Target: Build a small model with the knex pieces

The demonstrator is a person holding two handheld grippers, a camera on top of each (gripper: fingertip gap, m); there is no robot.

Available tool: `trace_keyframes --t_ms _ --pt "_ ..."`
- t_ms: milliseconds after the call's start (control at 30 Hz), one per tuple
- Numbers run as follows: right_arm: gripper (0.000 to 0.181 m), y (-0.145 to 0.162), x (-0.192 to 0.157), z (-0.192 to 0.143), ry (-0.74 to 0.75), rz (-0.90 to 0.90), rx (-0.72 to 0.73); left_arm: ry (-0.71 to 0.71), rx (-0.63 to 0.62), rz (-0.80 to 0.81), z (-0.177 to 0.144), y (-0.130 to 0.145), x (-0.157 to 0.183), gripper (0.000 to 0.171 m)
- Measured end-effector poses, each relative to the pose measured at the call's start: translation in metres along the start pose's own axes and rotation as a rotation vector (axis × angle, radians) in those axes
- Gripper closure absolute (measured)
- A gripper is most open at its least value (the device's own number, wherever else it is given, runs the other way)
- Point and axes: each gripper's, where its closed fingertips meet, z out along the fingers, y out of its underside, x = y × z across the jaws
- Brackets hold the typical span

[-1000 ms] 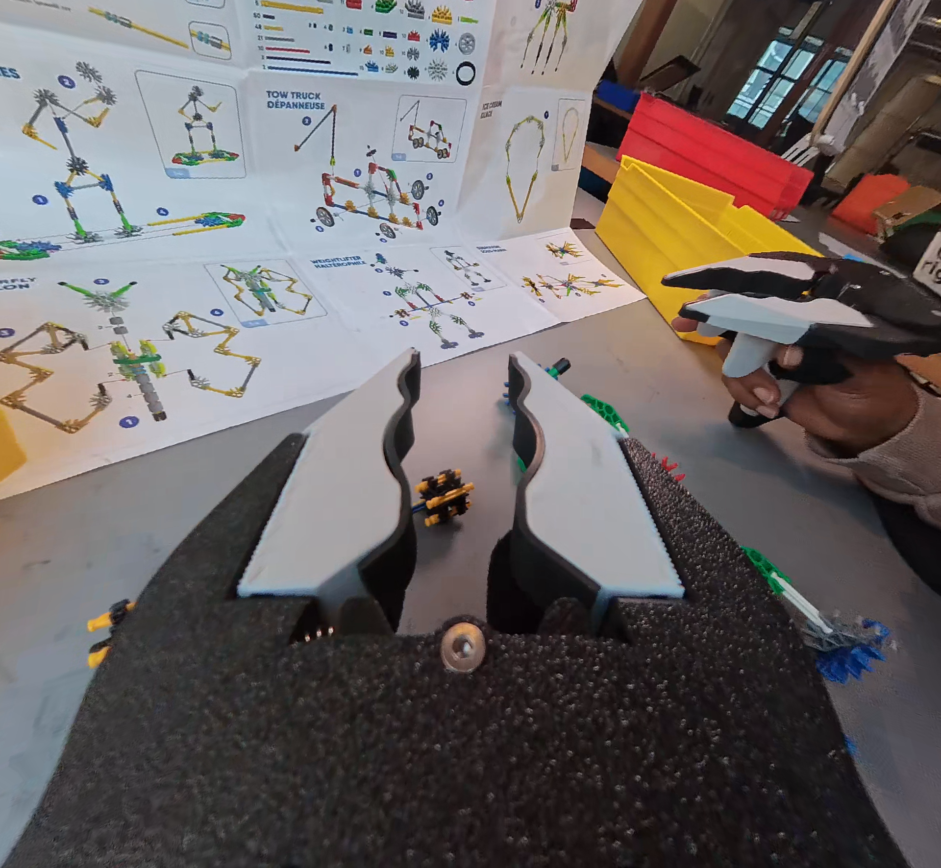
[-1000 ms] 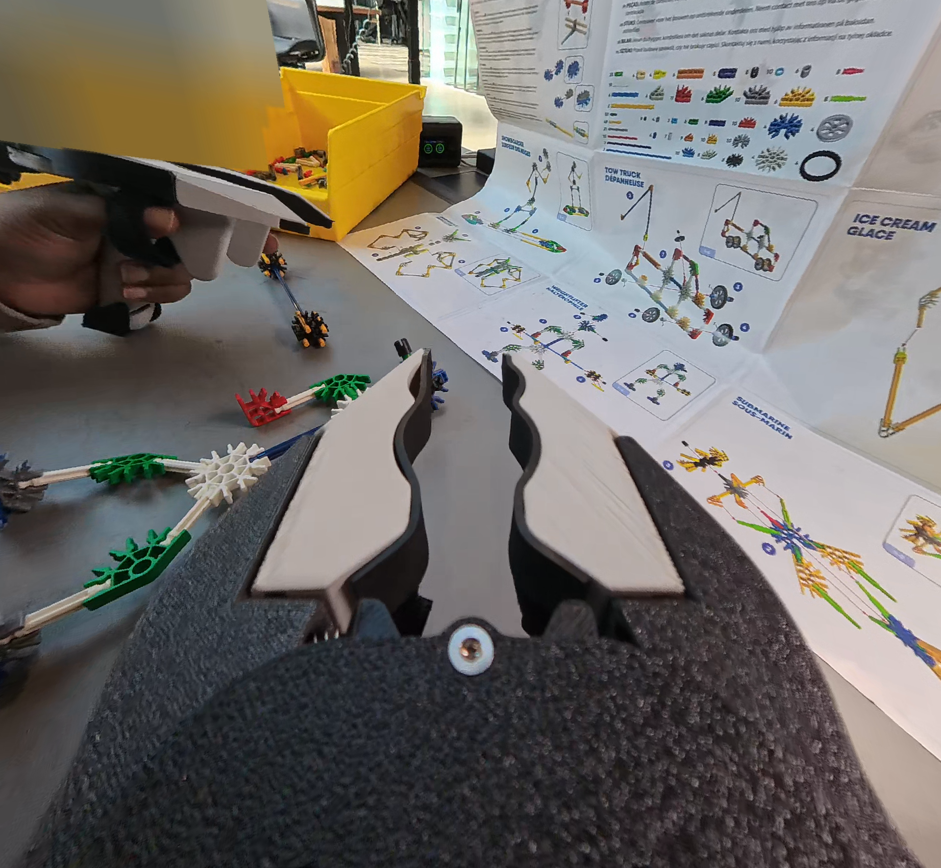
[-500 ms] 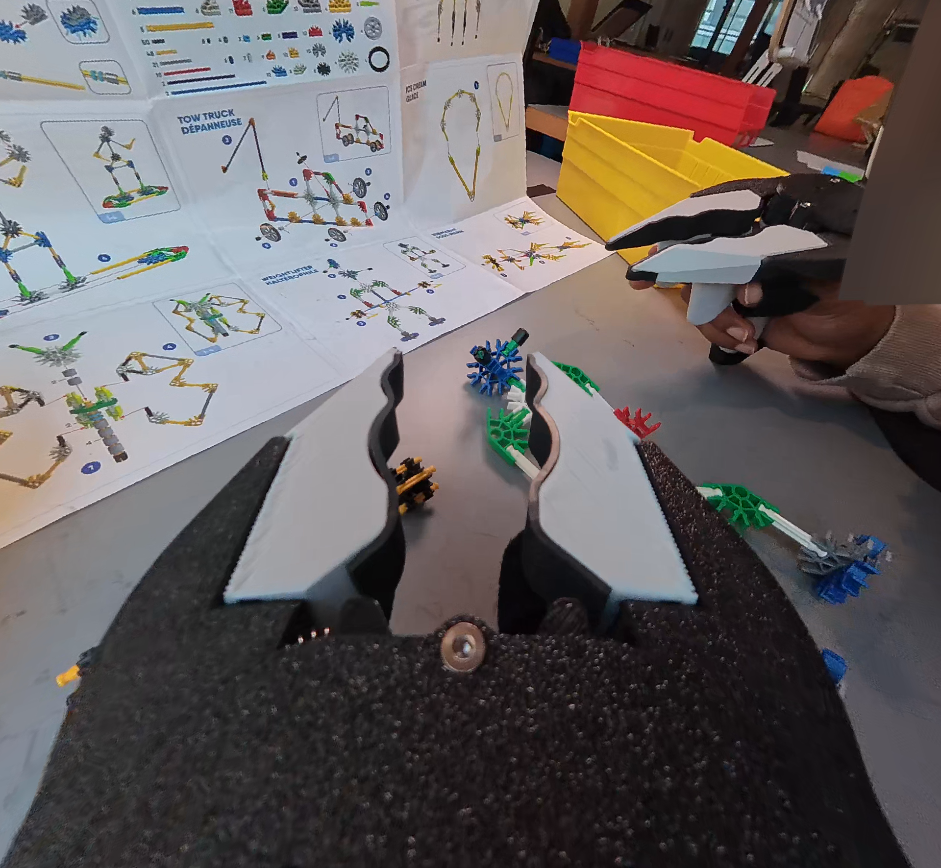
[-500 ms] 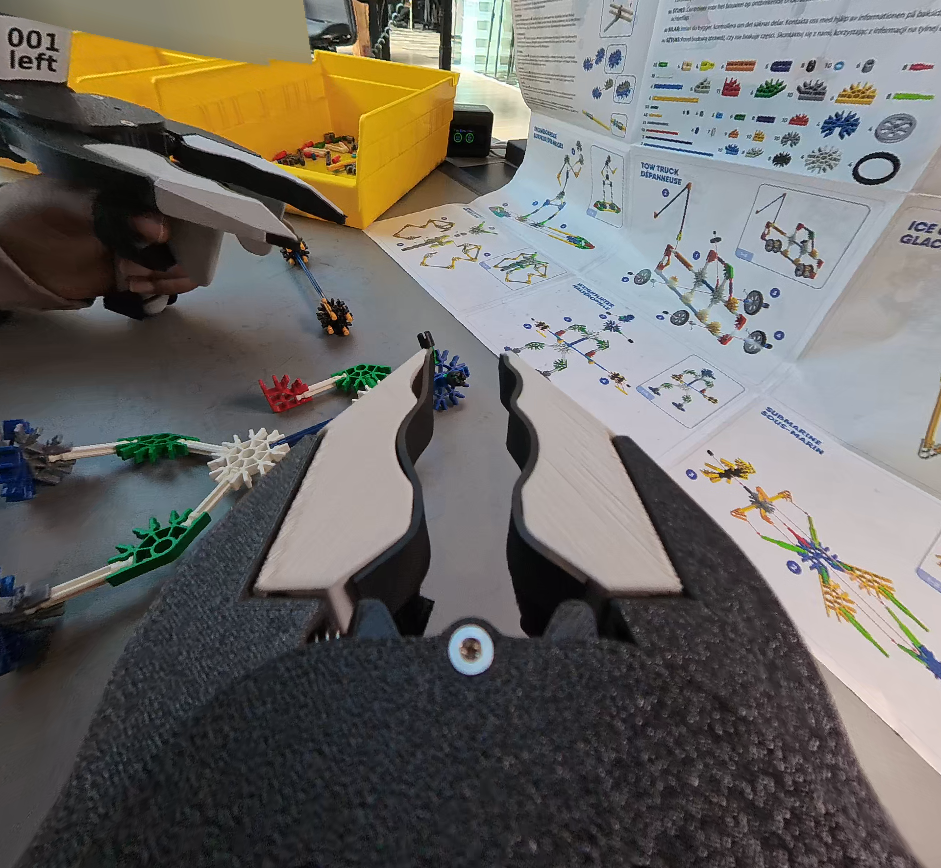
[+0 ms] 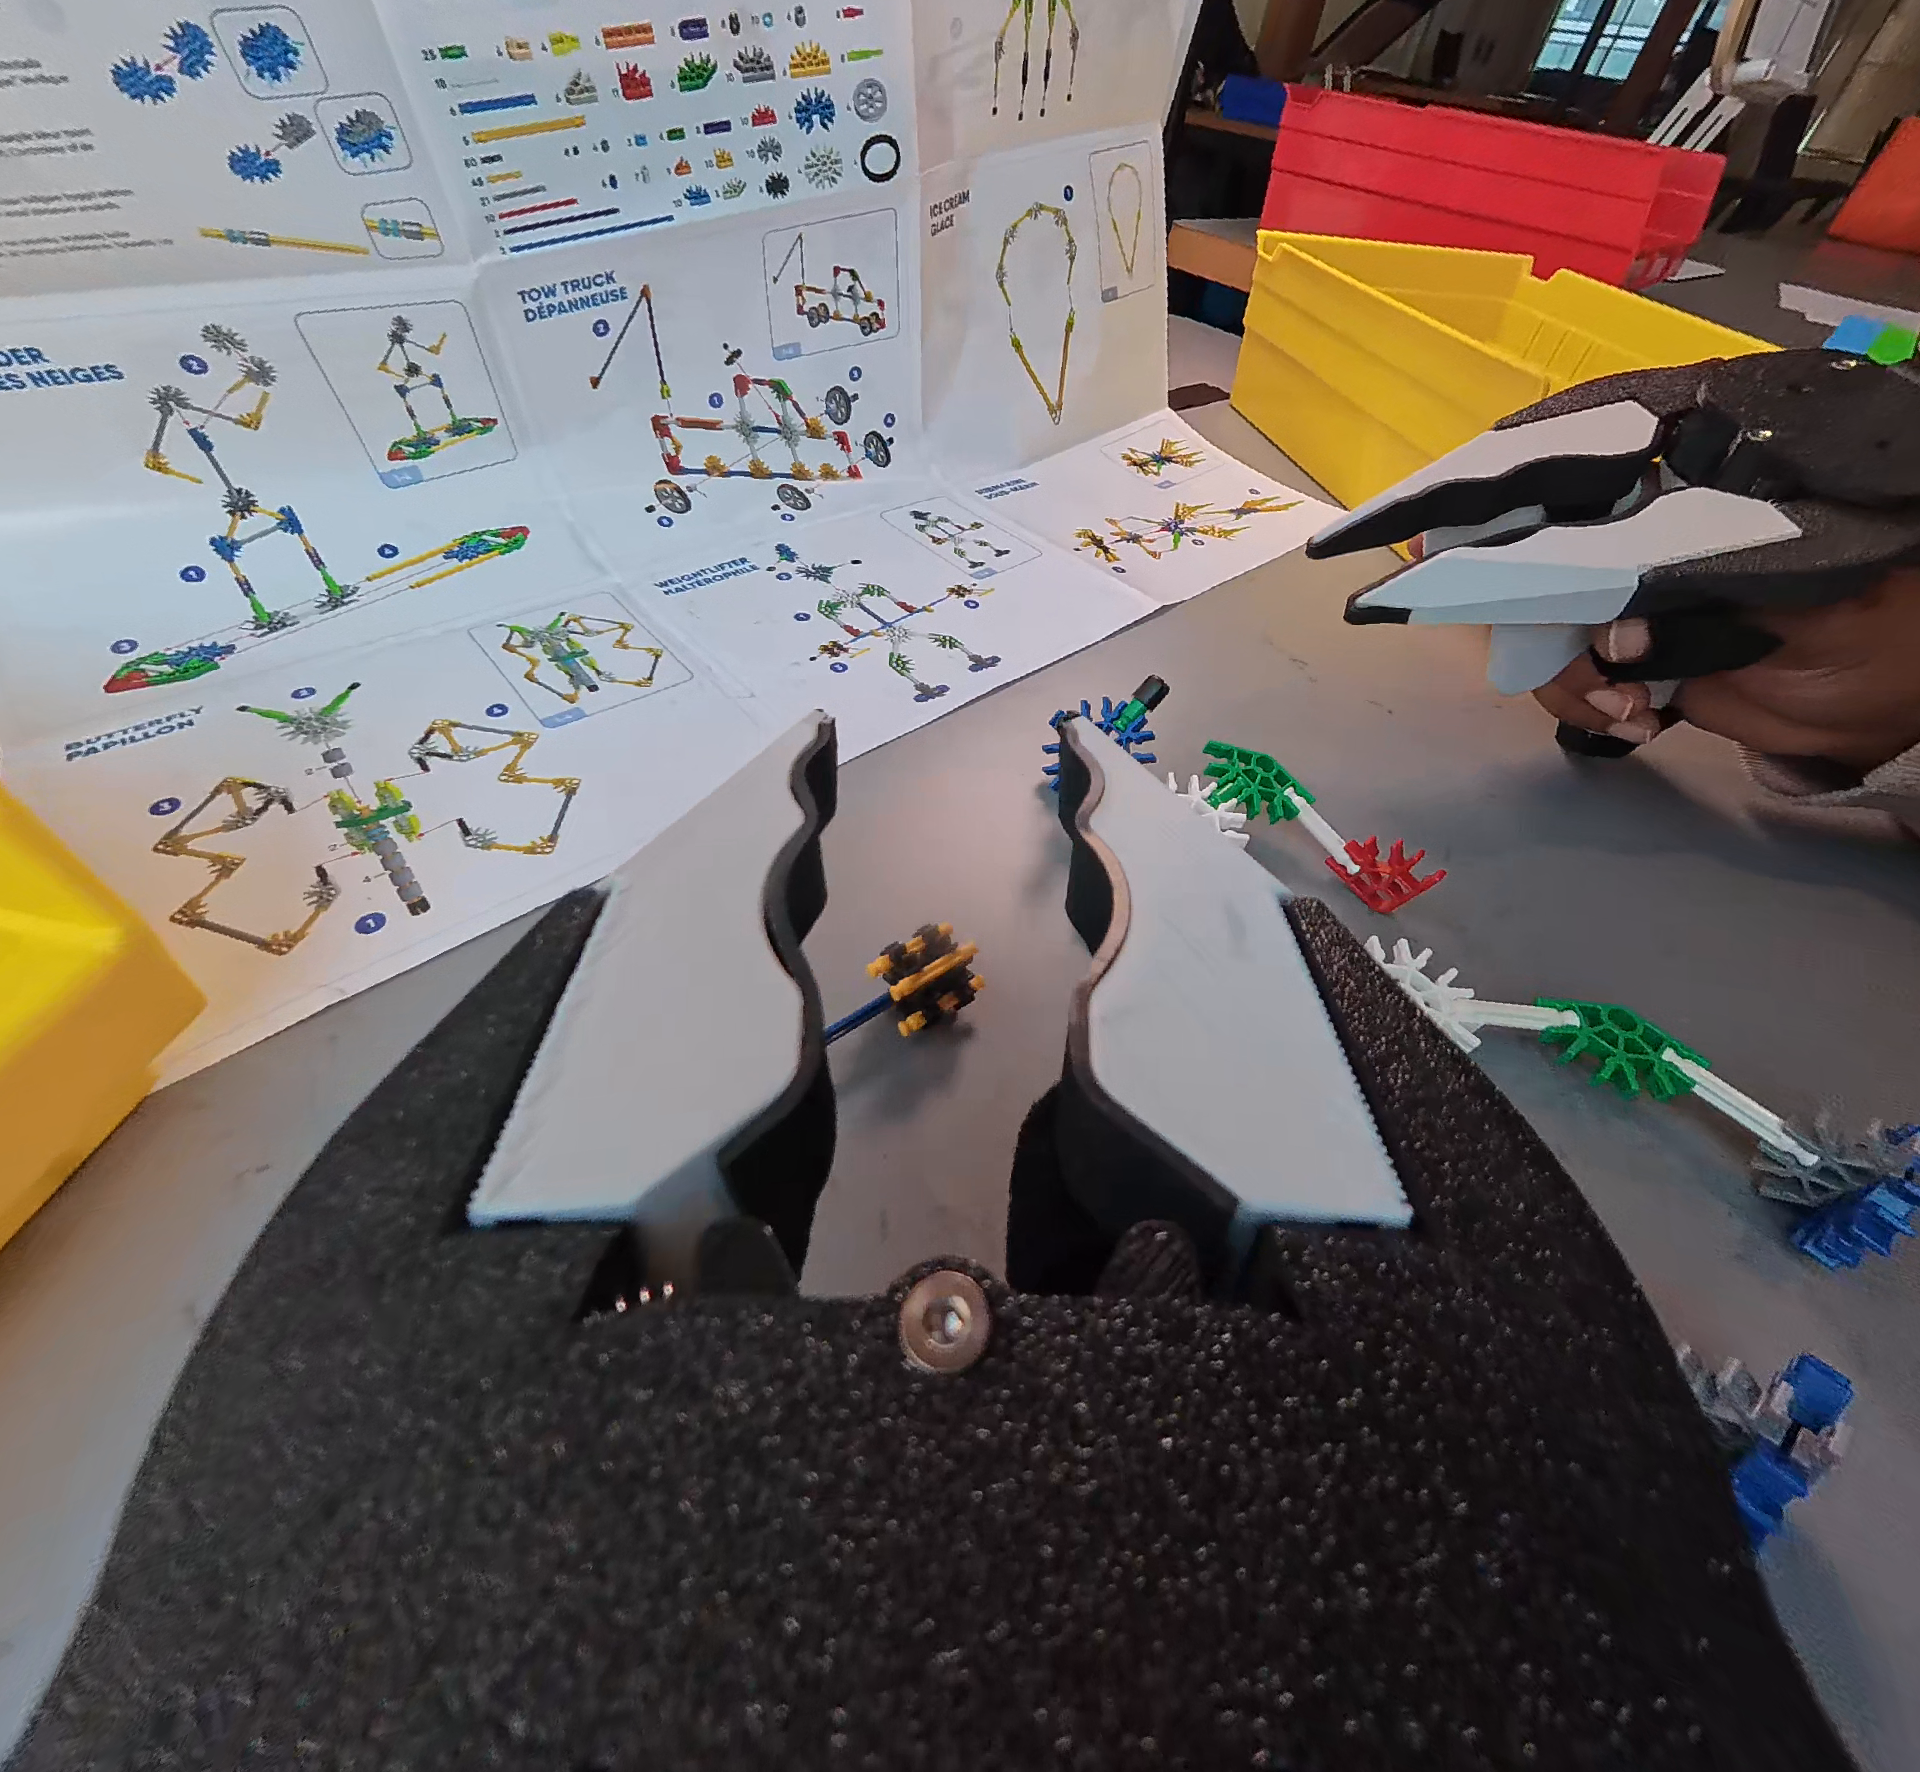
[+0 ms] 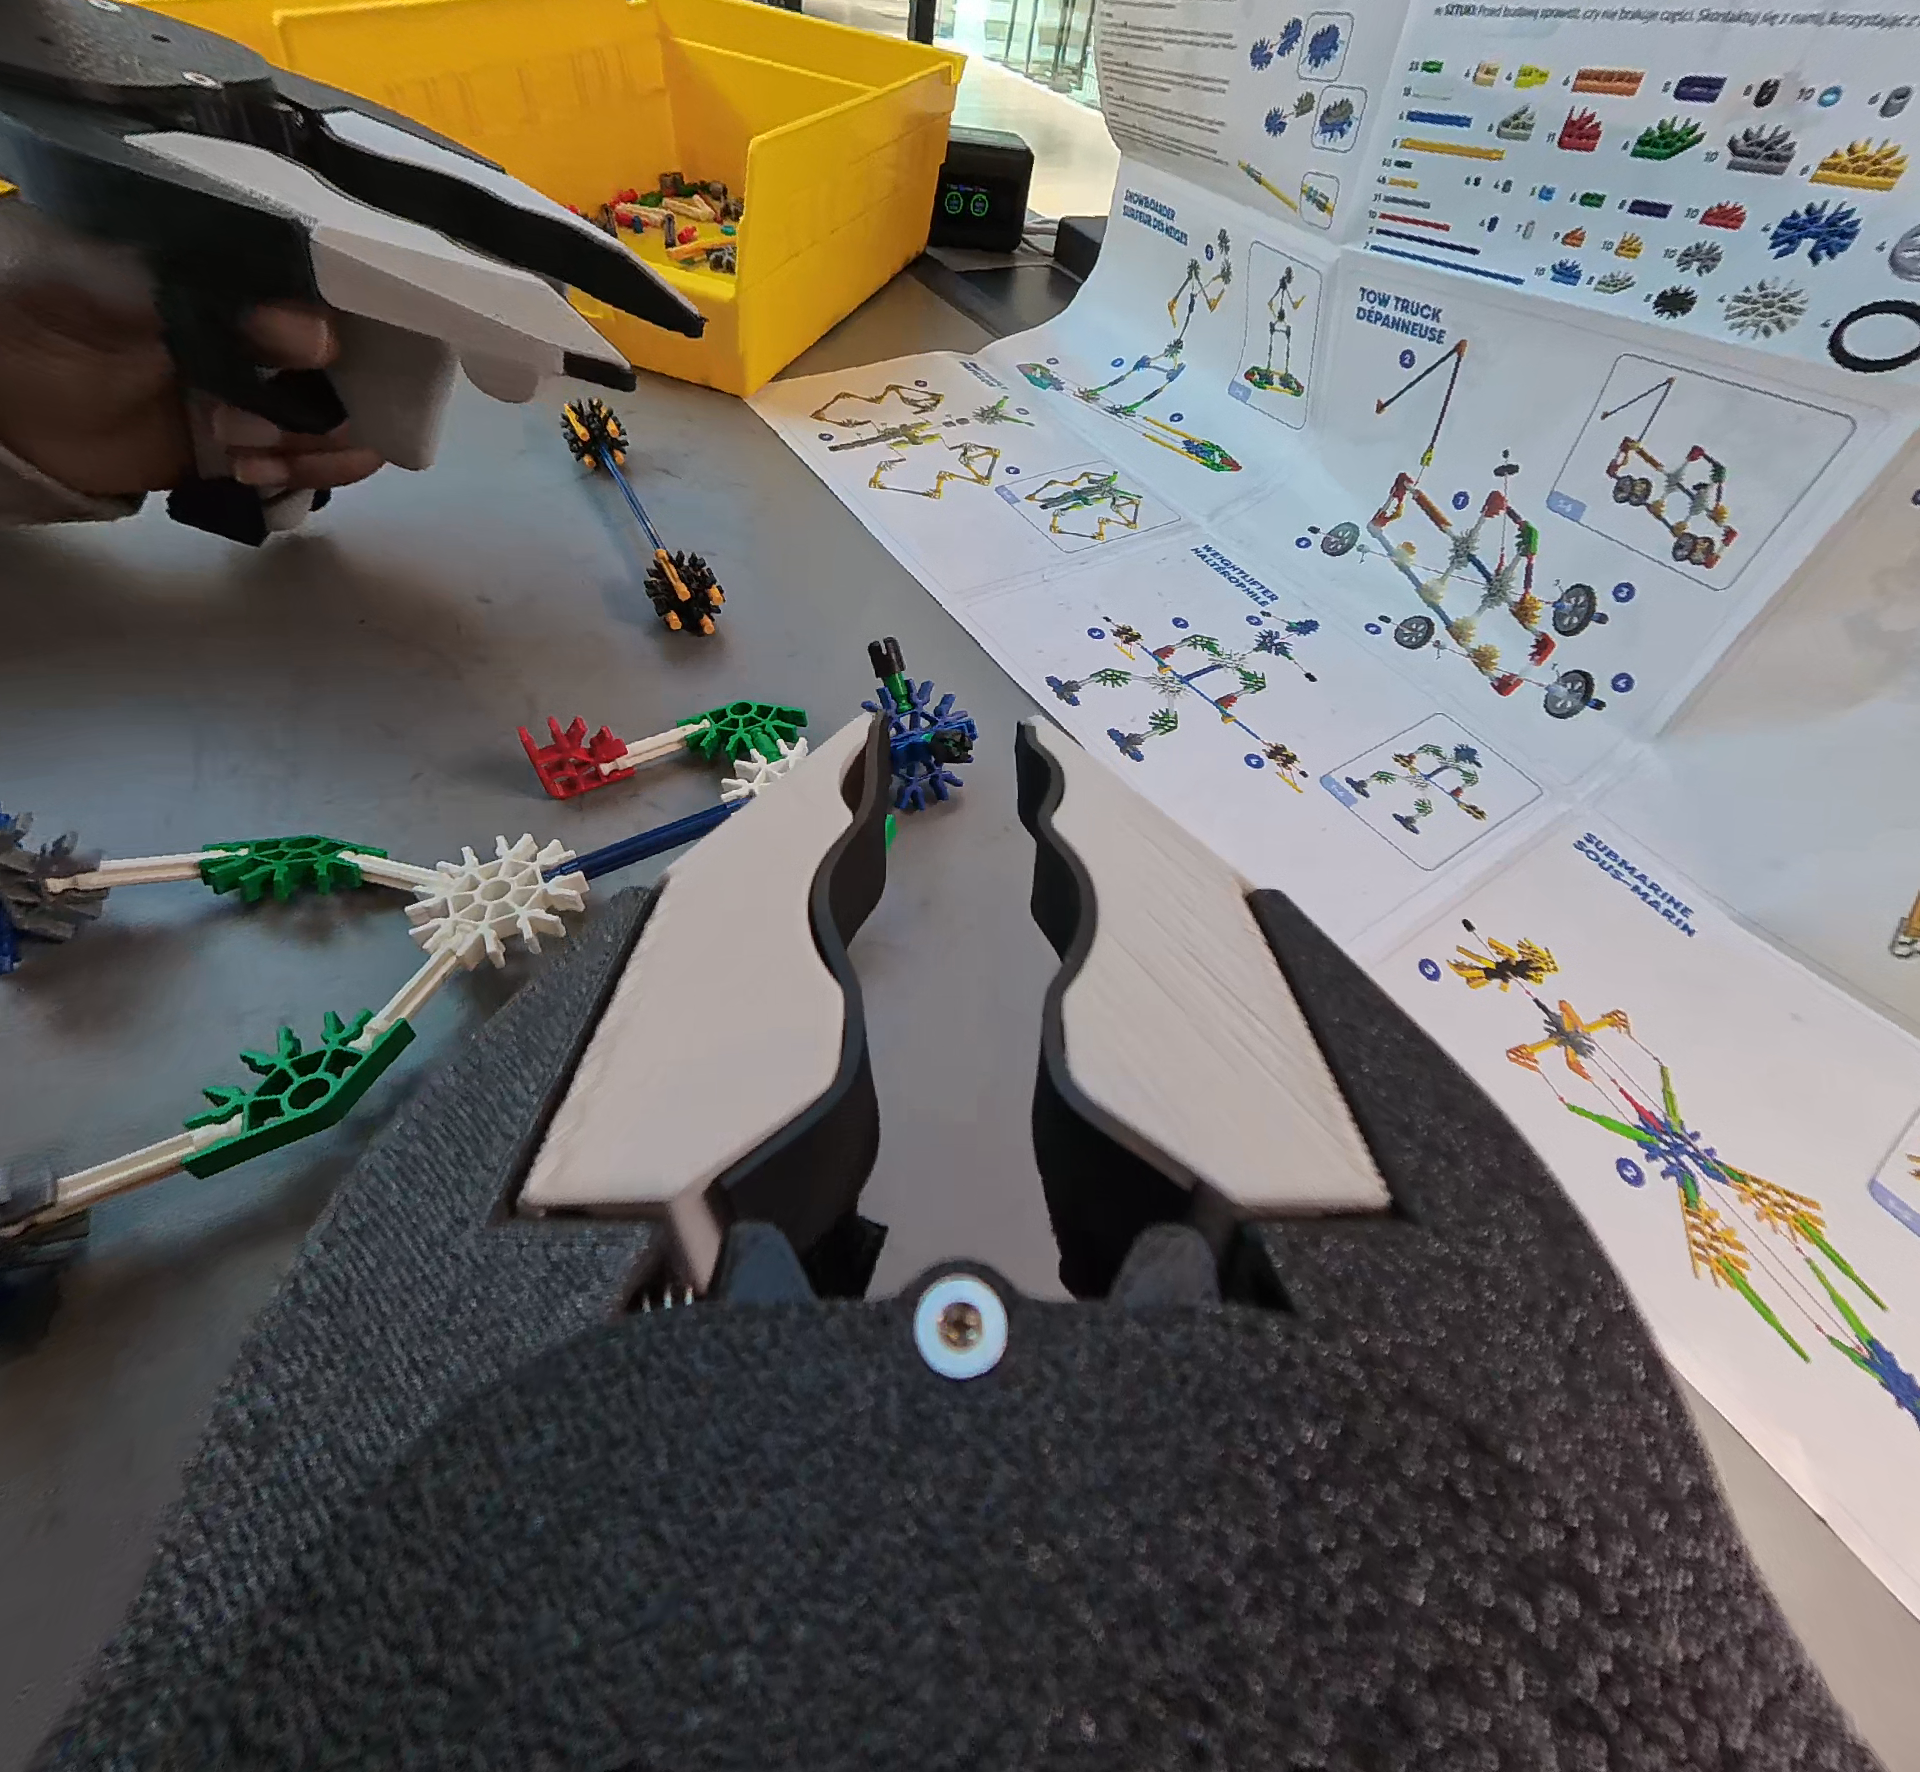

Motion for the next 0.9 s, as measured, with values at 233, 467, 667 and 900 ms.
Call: trace_keyframes --t_ms 233,467,667,900 --pt "0.158 0.002 0.003 0.002 0.045 -0.02 -0.011 0.008 -0.036 0.032 0.005 0.008 0.007 0.129" --pt "0.157 0.004 0.01 0.003 0.097 -0.011 -0.027 -0.037 -0.051 0.072 0.005 0.01 0.002 0.128" --pt "0.158 0.005 0.014 0.002 0.132 -0.013 -0.036 -0.076 -0.095 0.06 0.005 0.017 -0.007 0.13" --pt "0.157 -0.007 0.038 -0.019 0.216 0.041 -0.02 -0.113 -0.097 0.085 -0.001 0.014 -0.013 0.13"
